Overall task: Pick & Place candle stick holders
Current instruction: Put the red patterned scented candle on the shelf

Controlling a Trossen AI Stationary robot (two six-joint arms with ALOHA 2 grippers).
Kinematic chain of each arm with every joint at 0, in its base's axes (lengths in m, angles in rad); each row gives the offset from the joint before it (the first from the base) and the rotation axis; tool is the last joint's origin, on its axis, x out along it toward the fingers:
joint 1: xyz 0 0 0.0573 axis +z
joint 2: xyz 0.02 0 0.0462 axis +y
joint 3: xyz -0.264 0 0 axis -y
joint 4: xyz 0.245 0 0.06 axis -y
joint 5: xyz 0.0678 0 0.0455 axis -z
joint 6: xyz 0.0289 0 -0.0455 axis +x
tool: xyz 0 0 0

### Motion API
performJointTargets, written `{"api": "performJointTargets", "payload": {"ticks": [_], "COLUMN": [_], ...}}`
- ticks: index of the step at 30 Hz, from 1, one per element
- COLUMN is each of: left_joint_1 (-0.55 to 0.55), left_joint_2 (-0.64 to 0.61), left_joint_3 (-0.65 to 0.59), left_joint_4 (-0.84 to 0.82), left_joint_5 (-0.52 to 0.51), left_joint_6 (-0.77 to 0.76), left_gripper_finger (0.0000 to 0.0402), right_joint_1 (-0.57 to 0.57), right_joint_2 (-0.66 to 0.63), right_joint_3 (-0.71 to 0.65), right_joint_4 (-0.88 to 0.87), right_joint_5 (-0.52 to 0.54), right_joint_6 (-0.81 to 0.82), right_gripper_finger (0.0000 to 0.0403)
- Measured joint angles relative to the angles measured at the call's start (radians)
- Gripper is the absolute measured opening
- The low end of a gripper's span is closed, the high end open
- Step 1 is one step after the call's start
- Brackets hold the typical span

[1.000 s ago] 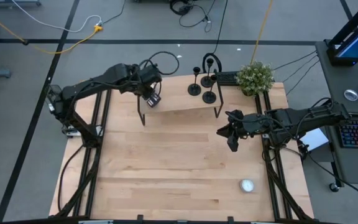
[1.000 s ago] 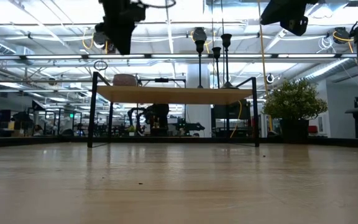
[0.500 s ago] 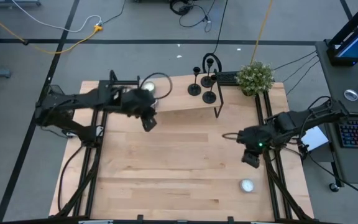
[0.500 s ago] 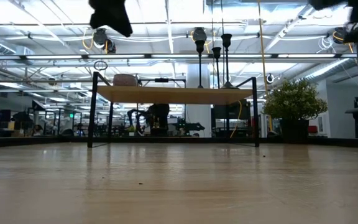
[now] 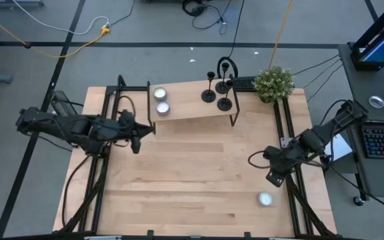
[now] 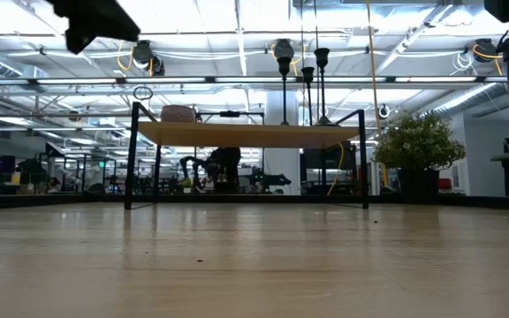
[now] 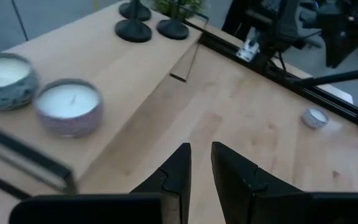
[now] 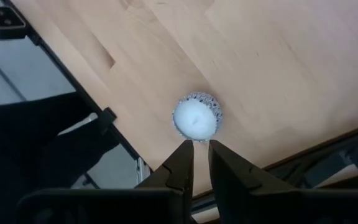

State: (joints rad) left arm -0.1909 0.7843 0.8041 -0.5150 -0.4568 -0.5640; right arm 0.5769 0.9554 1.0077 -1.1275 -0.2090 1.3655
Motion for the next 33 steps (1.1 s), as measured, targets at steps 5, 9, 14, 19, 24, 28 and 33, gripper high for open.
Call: {"api": "performJointTargets", "payload": {"ticks": [5, 9, 14, 19, 24, 28, 33], "left_joint_1": [-0.069, -0.127, -0.199, -0.249, -0.273, -0.286, -0.289], "left_joint_2": [-0.112, -0.196, -0.304, -0.409, -0.492, -0.531, -0.560], "left_joint_3": [-0.086, -0.145, -0.208, -0.272, -0.325, -0.345, -0.358], "left_joint_4": [-0.003, -0.004, -0.005, -0.003, -0.004, -0.006, -0.006], "left_joint_5": [-0.082, -0.148, -0.209, -0.271, -0.277, -0.277, -0.277], "left_joint_6": [-0.022, -0.026, -0.018, 0.001, -0.004, 0.013, 0.020], "left_gripper_finger": [0.0065, 0.0065, 0.0065, 0.0065, 0.0065, 0.0065, 0.0065], "right_joint_1": [0.078, 0.131, 0.171, 0.190, 0.191, 0.191, 0.200], "right_joint_2": [0.005, 0.027, 0.087, 0.170, 0.236, 0.265, 0.275], "right_joint_3": [0.000, 0.000, 0.000, -0.001, -0.001, -0.001, -0.001], "right_joint_4": [0.001, 0.001, -0.002, -0.001, 0.008, 0.042, 0.078], "right_joint_5": [0.070, 0.131, 0.158, 0.156, 0.149, 0.136, 0.126], "right_joint_6": [0.068, 0.088, 0.086, 0.082, 0.089, 0.096, 0.119], "right_gripper_finger": [0.0045, 0.0045, 0.0045, 0.0045, 0.0045, 0.0046, 0.0068]}}
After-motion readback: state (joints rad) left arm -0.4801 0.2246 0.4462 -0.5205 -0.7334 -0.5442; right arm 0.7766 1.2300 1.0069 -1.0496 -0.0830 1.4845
